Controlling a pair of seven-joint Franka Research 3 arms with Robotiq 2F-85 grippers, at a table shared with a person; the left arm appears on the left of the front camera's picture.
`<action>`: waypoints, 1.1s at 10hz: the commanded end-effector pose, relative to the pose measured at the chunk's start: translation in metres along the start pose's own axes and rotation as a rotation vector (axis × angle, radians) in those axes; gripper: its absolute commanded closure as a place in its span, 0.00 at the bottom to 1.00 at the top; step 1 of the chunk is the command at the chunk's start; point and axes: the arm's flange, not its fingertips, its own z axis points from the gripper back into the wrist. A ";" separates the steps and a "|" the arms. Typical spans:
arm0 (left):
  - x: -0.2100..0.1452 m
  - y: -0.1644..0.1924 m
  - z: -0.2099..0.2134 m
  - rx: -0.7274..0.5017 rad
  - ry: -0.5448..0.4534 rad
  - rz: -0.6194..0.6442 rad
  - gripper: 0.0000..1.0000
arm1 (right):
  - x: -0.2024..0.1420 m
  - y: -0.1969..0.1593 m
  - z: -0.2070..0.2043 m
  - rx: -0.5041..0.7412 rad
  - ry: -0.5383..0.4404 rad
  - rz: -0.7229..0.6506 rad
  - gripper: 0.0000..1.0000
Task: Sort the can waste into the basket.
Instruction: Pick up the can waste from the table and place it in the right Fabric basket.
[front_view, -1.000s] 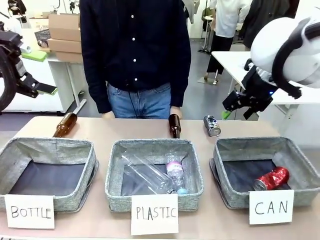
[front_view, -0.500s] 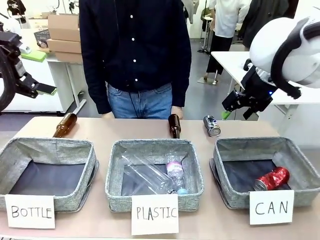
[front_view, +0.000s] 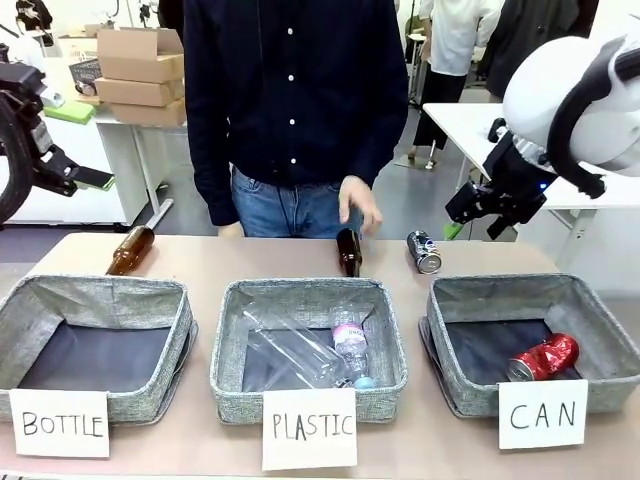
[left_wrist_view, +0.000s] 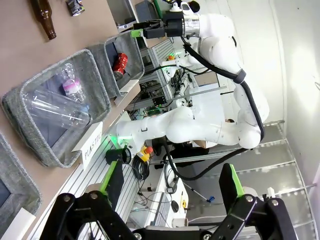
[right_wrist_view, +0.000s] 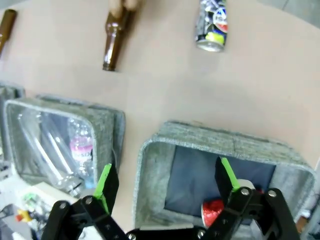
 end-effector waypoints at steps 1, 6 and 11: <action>-0.003 -0.001 0.001 0.003 0.006 -0.003 0.00 | 0.023 0.001 -0.017 -0.062 -0.024 -0.064 0.00; -0.003 -0.001 0.001 0.003 0.006 -0.003 0.00 | 0.123 -0.020 -0.133 -0.132 0.000 0.069 0.00; -0.003 -0.001 0.001 0.003 0.006 -0.003 0.00 | 0.139 -0.047 -0.213 -0.221 0.136 0.033 0.00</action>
